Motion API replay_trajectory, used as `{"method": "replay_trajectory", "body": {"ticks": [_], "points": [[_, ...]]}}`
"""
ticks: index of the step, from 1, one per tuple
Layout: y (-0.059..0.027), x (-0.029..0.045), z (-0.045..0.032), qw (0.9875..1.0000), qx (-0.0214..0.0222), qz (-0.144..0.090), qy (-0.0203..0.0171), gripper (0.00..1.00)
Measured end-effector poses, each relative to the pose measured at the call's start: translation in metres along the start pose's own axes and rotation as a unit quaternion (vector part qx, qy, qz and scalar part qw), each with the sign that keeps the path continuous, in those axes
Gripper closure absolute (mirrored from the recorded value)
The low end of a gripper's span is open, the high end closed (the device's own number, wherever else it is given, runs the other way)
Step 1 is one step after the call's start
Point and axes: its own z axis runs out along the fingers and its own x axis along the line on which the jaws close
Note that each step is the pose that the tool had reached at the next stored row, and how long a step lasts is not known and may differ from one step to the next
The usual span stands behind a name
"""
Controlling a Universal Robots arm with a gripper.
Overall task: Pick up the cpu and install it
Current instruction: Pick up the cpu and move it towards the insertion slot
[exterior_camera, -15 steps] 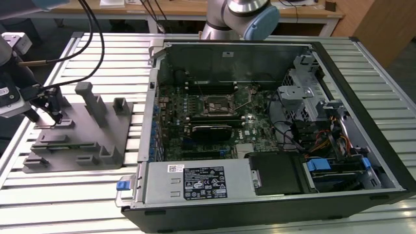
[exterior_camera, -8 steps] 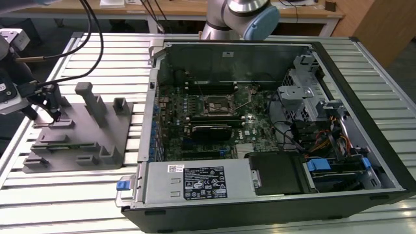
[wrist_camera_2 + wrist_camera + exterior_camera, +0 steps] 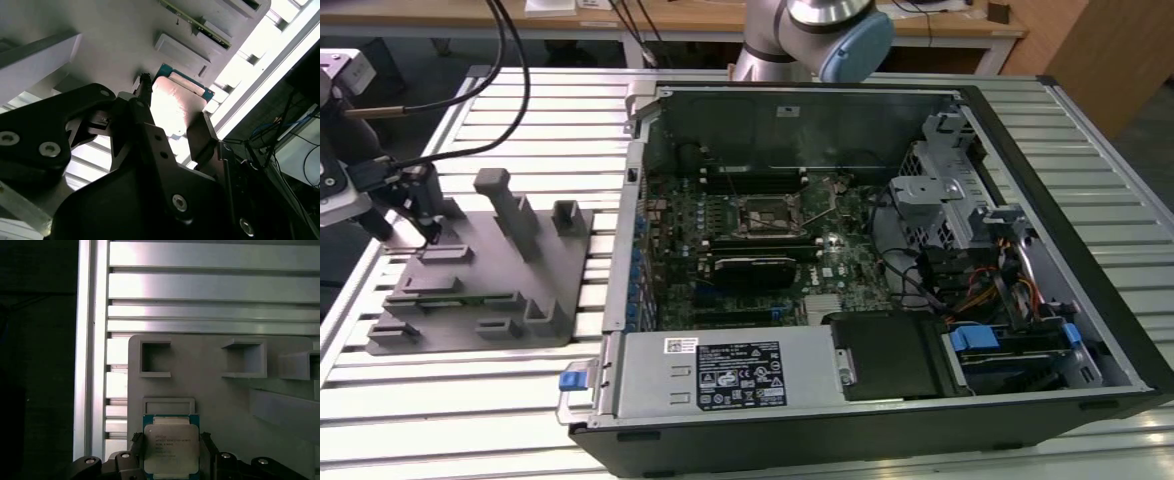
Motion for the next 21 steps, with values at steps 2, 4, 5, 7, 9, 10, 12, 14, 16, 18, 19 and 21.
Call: {"method": "replay_trajectory", "body": {"ticks": [2,4,5,7,9,10,12,14,16,18,19,21], "points": [[0.0001,0.0000,-0.0018,1.0000,0.0000,0.000,-0.0001,0.47],[0.0003,0.0000,-0.0036,1.0000,0.0000,0.000,0.0000,0.47],[0.0003,0.0000,-0.0044,1.0000,0.0000,0.000,0.0000,0.47],[0.0005,0.0000,-0.0063,1.0000,0.0000,0.000,0.0000,0.47],[0.0008,0.0000,-0.0079,1.0000,0.0000,0.000,0.0000,0.47],[0.0010,0.0000,-0.0087,1.0000,0.0000,0.000,0.0000,0.47],[0.0013,0.0000,-0.0104,1.0000,0.0000,0.000,0.0000,0.47],[0.0017,0.0000,-0.0122,1.0000,0.0000,0.000,0.0000,0.47],[0.0021,0.0000,-0.0140,1.0000,0.0000,0.000,0.0000,0.47],[0.0025,0.0000,-0.0159,1.0000,0.0000,0.000,-0.0001,0.47],[0.0026,0.0001,-0.0170,1.0000,0.0000,0.000,0.0000,0.47],[0.0030,0.0001,-0.0190,1.0000,0.0000,0.000,0.0000,0.47]]}}
